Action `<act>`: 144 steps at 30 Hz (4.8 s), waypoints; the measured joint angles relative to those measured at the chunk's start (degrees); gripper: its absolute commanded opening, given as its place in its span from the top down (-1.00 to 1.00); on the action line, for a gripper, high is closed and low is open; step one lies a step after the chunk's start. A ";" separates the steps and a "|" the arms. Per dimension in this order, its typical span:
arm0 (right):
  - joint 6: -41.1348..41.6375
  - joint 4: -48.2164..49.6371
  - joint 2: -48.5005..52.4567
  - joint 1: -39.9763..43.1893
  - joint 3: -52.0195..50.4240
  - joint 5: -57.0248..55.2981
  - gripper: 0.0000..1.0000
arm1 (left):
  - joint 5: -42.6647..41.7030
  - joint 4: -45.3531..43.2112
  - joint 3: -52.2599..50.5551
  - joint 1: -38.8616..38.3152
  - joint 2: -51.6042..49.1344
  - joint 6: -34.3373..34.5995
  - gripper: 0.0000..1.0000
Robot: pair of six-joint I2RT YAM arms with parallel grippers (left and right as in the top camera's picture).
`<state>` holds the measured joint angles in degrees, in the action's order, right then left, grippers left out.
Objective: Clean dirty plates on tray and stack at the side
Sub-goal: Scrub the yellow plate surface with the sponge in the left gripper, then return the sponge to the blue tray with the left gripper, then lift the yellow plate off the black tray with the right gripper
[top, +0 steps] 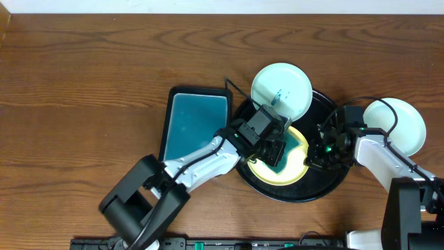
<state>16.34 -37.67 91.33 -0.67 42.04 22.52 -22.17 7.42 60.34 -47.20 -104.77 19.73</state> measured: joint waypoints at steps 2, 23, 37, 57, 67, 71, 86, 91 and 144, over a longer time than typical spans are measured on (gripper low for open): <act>0.00 -0.02 0.00 0.00 0.00 0.00 0.98 | 1.36 1.95 0.00 -0.02 -0.70 0.72 0.85; 0.20 -0.37 0.00 -0.31 -0.02 0.26 0.98 | 12.48 5.51 0.57 3.17 8.63 1.95 0.85; 0.22 -0.46 0.00 -0.31 -0.02 0.26 0.98 | 8.74 2.14 0.57 -2.27 4.39 4.50 0.85; 0.90 -1.27 0.11 -0.33 -0.04 1.07 0.98 | 11.96 5.88 1.25 3.98 -0.22 4.66 0.85; 1.01 -0.50 0.00 -0.46 -0.04 1.97 0.63 | 4.81 13.70 0.85 7.28 13.31 3.28 0.85; 1.05 0.13 0.00 -0.44 -0.09 1.51 0.71 | 6.97 19.56 0.85 11.30 17.51 2.12 0.85; -0.31 0.68 0.02 -0.44 -0.20 1.38 0.97 | 9.75 23.26 -0.02 32.63 13.03 -3.72 0.85; -1.44 0.04 -0.46 -0.44 -0.26 1.90 0.97 | 9.90 23.26 -0.07 33.24 9.92 -3.93 0.85; -4.74 -4.26 -21.00 -12.02 11.04 -46.71 0.97 | 9.90 23.43 -0.11 33.22 4.46 -5.20 0.85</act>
<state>11.60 -41.93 70.32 -12.69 53.08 -24.18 -12.27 30.85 60.23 -13.98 -100.31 14.52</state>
